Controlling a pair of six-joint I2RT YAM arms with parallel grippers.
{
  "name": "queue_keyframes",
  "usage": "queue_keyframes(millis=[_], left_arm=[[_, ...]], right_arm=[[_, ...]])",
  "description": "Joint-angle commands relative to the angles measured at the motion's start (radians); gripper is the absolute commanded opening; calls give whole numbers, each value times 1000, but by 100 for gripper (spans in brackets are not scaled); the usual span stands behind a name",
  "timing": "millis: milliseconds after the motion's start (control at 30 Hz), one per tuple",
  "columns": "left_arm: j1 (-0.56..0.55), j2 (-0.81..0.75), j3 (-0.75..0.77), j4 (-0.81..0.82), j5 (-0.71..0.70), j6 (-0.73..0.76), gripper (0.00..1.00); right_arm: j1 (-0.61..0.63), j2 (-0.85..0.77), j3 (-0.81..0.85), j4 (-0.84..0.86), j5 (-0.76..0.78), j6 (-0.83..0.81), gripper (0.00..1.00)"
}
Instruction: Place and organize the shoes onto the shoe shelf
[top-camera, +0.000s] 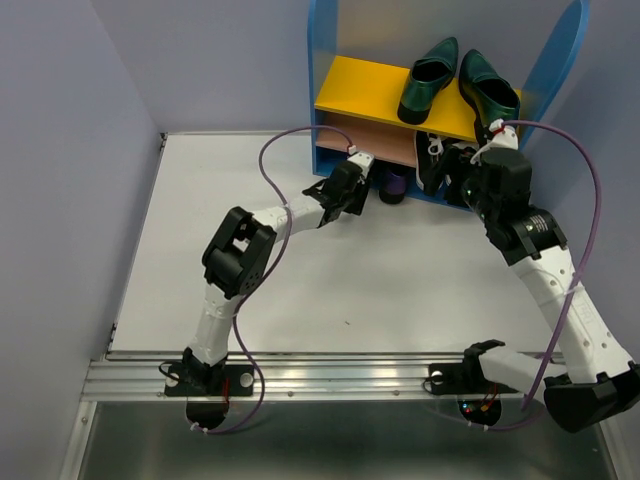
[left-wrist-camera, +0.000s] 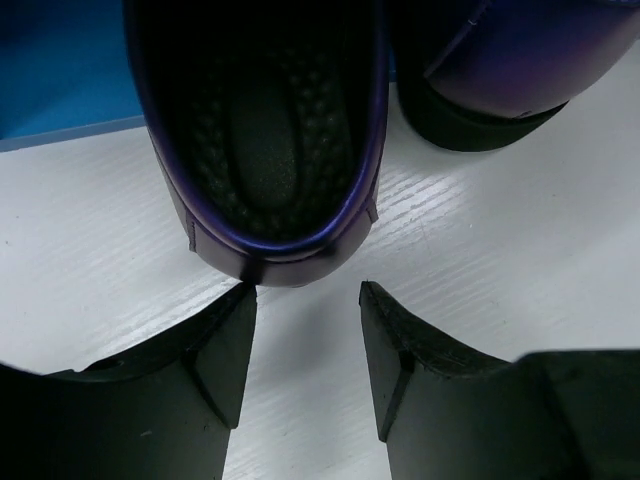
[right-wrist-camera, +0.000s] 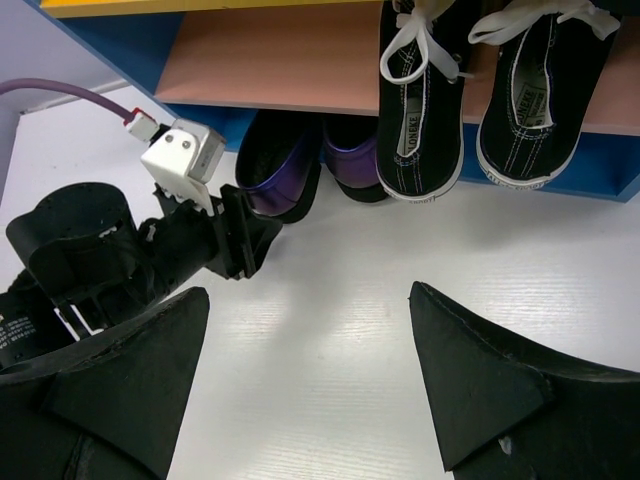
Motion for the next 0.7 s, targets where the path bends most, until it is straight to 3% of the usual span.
queue_keyframes(millis=[0,400,667], left_arm=[[4,4,76,46,-20,33,56],[4,130,312,-17,-22,80,56],[4,134,340,-20,-34,102,56]], right_arm=[[-4,-26,10,21,12,4,87],[-4,-17,23,12,18,-2,87],[-4,-1,41,7,18,-8,87]])
